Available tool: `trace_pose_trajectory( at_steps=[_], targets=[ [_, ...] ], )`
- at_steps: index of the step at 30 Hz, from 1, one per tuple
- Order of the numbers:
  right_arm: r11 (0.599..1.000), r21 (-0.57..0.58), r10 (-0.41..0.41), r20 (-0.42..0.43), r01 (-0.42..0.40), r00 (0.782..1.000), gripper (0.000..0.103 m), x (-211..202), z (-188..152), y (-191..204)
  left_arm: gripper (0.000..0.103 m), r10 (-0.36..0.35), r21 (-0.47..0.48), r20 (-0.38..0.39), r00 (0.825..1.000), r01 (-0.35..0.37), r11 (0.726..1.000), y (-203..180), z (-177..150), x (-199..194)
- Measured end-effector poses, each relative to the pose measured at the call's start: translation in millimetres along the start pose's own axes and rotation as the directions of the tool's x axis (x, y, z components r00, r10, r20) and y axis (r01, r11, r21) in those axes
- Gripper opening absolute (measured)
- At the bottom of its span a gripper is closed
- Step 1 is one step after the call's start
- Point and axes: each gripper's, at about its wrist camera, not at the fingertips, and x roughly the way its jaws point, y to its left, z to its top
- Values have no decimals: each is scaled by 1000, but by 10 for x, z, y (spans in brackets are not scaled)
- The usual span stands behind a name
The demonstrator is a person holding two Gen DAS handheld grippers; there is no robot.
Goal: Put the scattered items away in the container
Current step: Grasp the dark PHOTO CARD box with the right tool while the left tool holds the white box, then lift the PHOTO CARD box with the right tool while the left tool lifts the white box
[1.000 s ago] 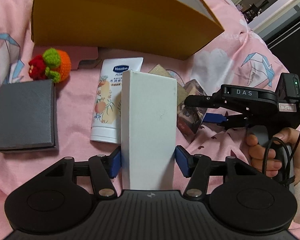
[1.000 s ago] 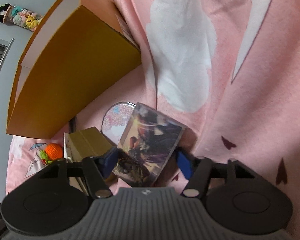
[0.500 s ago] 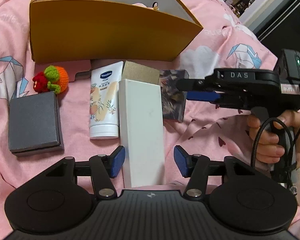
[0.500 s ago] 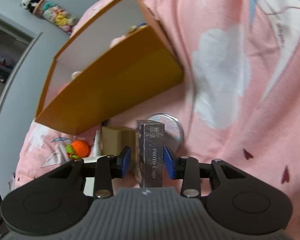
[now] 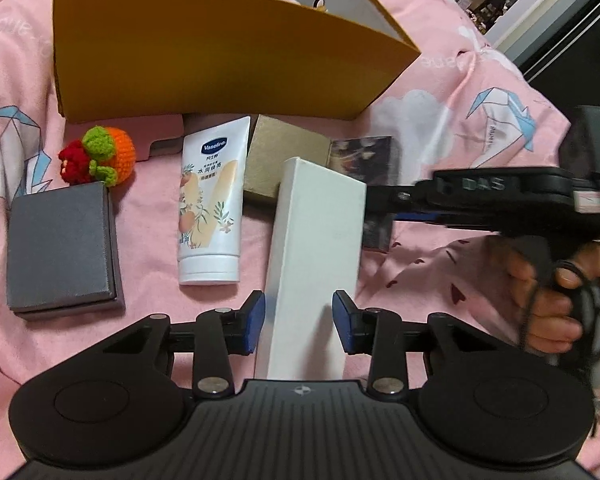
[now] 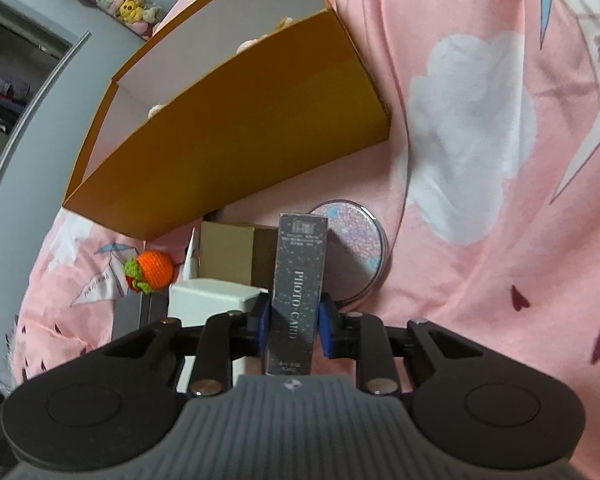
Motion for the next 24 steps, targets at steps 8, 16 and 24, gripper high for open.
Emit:
trace_pose_trajectory(
  at_steps=[8,16,24],
  targets=[
    [997,-70,-39,-22,38,999,26,-179,-82,56,53,-33,-21,-37,999,33,999,25,21,174],
    [993,-91,-82,-30,79,996,25,-138,-140,96,38,2,45,-2,1000,-2,999,-149,-22,29],
    [989,-107,-111,-48,105,993,27,-127,-144,84,35,-1,69,-18,1000,2,998,-256,37,29]
  ],
)
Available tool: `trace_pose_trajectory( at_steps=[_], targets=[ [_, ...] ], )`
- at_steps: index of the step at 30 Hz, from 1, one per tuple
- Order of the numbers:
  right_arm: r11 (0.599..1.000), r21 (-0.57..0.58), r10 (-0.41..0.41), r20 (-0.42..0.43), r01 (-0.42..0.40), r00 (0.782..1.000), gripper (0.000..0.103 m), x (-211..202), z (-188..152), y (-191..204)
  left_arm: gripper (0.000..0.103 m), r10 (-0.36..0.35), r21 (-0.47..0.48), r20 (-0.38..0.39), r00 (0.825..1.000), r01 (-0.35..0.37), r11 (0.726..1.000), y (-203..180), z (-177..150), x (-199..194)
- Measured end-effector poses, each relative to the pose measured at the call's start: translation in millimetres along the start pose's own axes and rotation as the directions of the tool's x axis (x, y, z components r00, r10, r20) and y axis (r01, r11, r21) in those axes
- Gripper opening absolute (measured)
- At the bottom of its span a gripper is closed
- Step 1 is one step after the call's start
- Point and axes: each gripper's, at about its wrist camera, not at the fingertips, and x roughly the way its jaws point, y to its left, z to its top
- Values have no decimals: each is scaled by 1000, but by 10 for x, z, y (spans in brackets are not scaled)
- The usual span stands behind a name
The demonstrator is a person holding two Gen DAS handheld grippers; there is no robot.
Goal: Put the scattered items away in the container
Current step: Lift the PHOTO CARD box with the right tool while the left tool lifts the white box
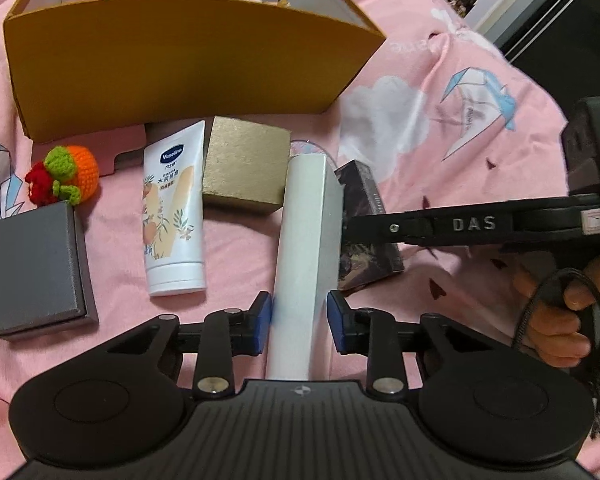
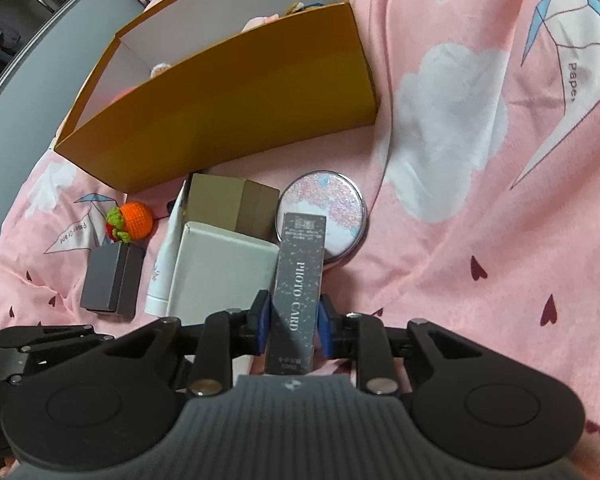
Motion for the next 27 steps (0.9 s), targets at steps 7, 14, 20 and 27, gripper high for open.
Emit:
trace_pose_trajectory(
  at_steps=[7,14,20,27],
  targets=[
    [1000,18,-8,-6,8,1000,29,22,-10,-60,35,0,-34,-4,1000,-1,999,33,52,113],
    [1000,13,-11,-15,11,1000,30,38,0,-54,32,31,33,23,999,-32,999,-88,1,84],
    [999,11,-44,-15,45,999,30,-27,-10,-52,32,21,129,16,1000,-23,991,-238,24,51],
    [997,-33,-72,-14,72,997,30,-47,-21,4,34,42,139,-4,999,-41,989,-282,73,160]
  ],
)
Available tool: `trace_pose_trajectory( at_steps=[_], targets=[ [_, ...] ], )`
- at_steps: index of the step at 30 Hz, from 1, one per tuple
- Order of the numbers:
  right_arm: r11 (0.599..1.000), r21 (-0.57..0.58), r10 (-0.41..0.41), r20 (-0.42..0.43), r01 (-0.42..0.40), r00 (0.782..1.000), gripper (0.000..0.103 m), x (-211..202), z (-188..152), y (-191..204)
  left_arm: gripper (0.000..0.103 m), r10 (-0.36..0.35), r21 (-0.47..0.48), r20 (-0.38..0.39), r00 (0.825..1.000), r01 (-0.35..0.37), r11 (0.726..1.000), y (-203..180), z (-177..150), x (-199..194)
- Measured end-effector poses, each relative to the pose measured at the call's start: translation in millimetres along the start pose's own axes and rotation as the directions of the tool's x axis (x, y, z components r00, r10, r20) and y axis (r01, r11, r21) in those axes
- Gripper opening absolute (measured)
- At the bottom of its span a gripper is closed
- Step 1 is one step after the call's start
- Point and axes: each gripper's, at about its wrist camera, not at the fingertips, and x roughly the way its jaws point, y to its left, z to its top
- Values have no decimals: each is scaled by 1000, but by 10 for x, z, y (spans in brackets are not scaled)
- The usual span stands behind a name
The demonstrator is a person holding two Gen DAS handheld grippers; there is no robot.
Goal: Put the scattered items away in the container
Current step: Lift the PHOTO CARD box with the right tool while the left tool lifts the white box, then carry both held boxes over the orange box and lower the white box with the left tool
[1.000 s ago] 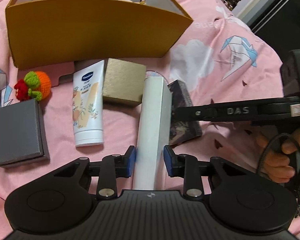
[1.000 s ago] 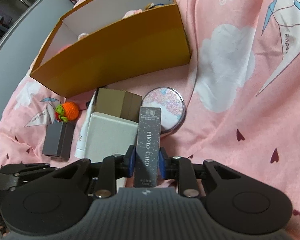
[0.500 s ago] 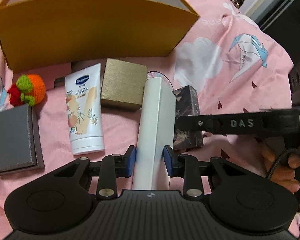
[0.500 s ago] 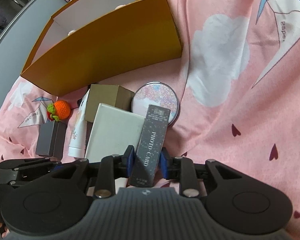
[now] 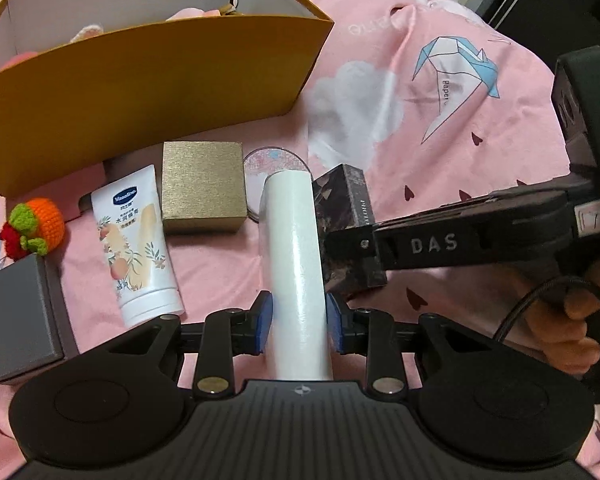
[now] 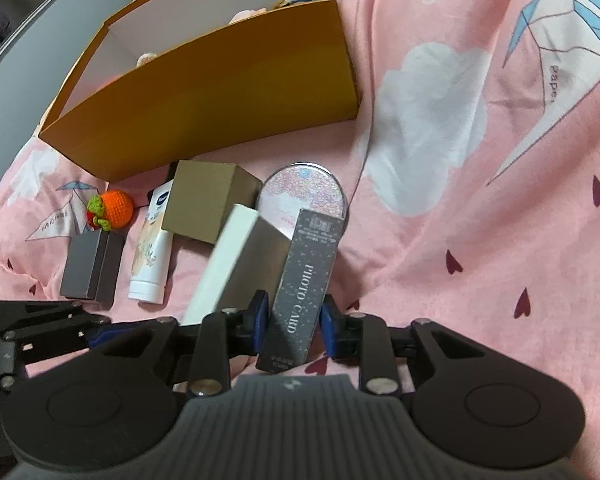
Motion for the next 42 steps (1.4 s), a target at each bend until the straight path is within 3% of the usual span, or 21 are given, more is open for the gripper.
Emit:
trace_pose_trajectory(
  at_steps=[11,24,42],
  targets=[
    [1000,6,-3,-1,3,1000,30,73,-10,-18,36,13,-23,6,1000,-13,1000,-31,11,63],
    [999,-39,4,102,0,995,25,-174,77,46,32,-34,-159,74,997,45,986,255,-28,-197],
    [992,-126,27,185,-4,982,25,-540,196,221,31,-27,-212,201,979,71,975,396,125,-729]
  ],
)
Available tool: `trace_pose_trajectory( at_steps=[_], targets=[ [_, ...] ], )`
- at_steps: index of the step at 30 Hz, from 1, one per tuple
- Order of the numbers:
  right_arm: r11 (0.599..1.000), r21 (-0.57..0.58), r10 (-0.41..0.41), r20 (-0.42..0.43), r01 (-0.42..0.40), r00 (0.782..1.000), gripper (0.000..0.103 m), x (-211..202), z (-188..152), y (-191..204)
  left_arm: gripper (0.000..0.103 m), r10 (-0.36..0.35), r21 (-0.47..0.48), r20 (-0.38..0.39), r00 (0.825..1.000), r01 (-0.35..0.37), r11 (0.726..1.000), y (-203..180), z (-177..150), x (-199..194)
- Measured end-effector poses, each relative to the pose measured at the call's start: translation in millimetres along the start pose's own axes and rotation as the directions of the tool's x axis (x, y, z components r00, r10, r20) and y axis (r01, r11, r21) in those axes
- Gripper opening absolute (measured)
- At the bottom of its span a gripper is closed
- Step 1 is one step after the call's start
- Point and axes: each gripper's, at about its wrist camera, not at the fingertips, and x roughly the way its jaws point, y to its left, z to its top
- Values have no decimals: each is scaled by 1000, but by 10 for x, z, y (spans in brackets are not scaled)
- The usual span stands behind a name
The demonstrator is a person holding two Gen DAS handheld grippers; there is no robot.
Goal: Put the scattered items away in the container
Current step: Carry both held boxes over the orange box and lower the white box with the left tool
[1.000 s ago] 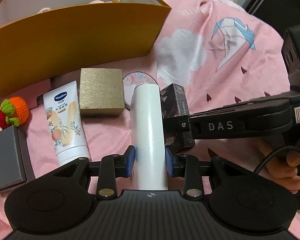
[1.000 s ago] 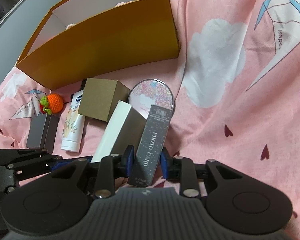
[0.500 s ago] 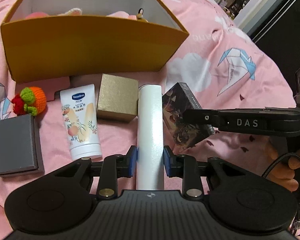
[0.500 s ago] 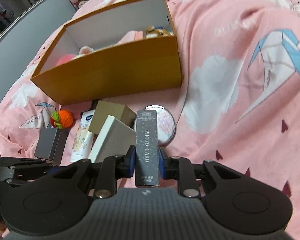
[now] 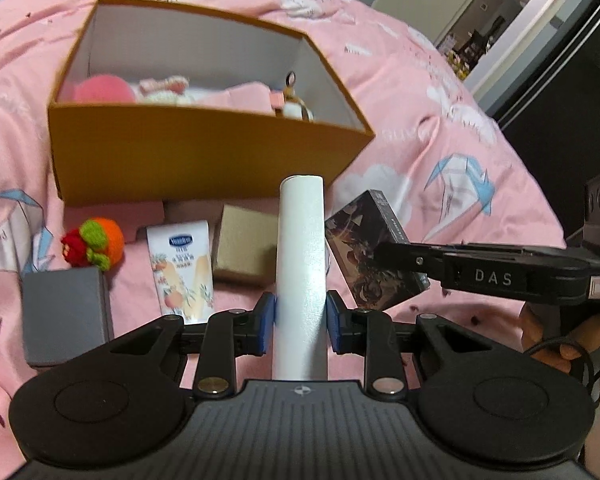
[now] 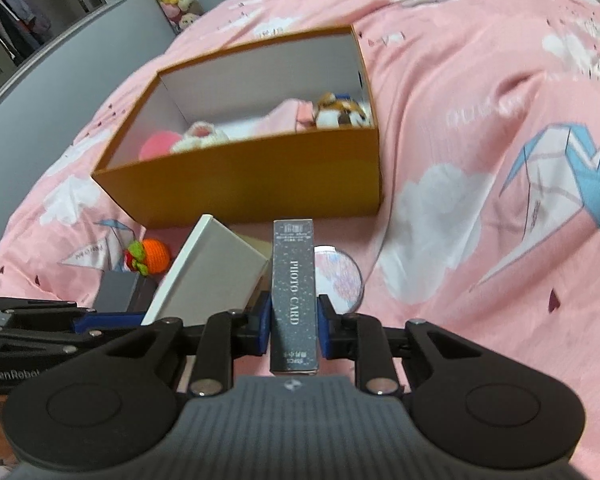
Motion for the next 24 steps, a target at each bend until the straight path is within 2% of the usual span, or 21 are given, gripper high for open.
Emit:
trace_pose_trajectory(
  at_steps=[13,24],
  targets=[
    [996,-82,57,124,-48,991,25,-268,380,247,31,15,8,134,991,-16,1000,11,415,-375],
    [985,-163,95,207,-62,974,25,-337,821,417,31,25,22,204,979,-30,999,38,873,-440]
  ],
)
